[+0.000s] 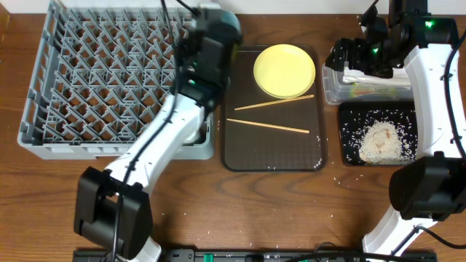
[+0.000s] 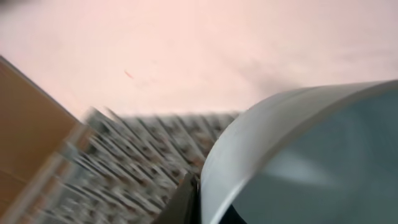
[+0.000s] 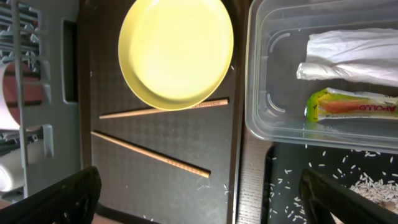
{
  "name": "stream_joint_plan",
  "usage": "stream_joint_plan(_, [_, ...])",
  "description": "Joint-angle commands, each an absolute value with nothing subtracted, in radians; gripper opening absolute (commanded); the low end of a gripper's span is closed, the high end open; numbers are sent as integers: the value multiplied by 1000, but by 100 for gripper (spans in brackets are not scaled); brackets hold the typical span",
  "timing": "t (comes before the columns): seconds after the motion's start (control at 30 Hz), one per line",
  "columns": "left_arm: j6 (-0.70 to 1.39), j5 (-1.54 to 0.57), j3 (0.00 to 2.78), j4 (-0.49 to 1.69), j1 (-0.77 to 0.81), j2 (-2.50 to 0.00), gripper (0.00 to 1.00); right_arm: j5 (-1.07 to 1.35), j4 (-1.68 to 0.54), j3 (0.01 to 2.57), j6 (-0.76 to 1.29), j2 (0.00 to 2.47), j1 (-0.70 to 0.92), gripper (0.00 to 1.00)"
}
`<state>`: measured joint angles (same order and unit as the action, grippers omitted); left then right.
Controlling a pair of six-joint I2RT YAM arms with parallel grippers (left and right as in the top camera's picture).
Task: Sort waste into correct bins and load items into the dishwasher
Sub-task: 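Carry the light-blue bowl to the dish rack and release it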
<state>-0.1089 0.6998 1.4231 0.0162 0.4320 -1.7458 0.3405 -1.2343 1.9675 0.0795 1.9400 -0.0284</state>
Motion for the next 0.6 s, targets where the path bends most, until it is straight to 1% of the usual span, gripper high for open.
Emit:
stream_joint_plan(0.0, [-334,741,1545,-20,387,-1785,7,344,-1234,1967,81,1936,-14,99])
stream_joint_plan(0.27, [-439,763,1860,67,307,-1995,8,344,-1235,1967,81,1936,-14,99])
stream_joint_plan(0.37, [-452,854,1893,57,284,-2068,7,344,-1235,1967,81,1936,-14,99])
stream_joint_plan(0.57, [-456,1102,1894,-46,268,-2232,7,344,-1234,1967,81,1936,-14,99])
